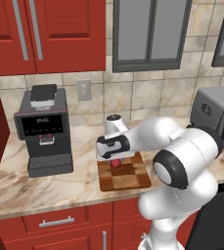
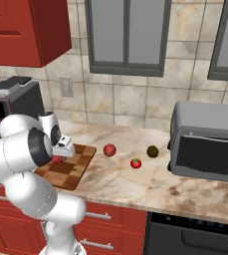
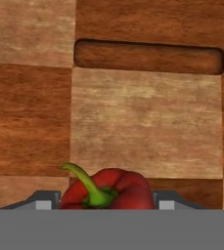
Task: Place the avocado, onion, tomato, and bell pepper on the cutting board.
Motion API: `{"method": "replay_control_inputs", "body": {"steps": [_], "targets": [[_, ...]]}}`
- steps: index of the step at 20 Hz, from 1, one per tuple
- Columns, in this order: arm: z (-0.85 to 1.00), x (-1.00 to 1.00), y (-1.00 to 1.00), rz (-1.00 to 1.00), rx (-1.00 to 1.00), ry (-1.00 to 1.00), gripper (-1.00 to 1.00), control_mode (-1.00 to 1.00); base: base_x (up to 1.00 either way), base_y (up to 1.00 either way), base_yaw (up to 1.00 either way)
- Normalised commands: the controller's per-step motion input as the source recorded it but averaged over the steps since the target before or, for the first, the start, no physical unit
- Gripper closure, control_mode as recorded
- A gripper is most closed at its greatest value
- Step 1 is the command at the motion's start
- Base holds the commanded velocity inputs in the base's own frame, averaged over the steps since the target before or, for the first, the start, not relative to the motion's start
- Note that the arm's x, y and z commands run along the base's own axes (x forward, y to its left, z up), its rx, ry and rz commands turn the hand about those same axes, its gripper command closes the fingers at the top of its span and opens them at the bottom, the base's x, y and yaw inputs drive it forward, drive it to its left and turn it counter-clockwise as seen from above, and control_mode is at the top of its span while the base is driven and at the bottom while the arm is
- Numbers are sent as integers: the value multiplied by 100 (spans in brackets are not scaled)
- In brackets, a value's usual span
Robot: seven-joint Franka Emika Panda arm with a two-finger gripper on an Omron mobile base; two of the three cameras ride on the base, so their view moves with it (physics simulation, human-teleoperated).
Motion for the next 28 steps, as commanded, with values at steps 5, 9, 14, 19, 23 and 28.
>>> {"method": "replay_control_inputs", "body": {"steps": [5, 9, 14, 19, 23, 28], "targets": [[-37, 0, 2, 0, 1, 0, 100, -100, 0, 0, 0], [-32, -3, 2, 0, 2, 0, -100, -100, 0, 0, 0], [0, -15, -2, 0, 3, -3, -100, -100, 0, 0, 0], [0, -6, -2, 0, 1, -7, -100, -100, 0, 0, 0], [4, 0, 0, 0, 0, -7, -100, -100, 0, 0, 0], [28, 0, 0, 1, 1, -10, -100, -100, 0, 0, 0]]}}
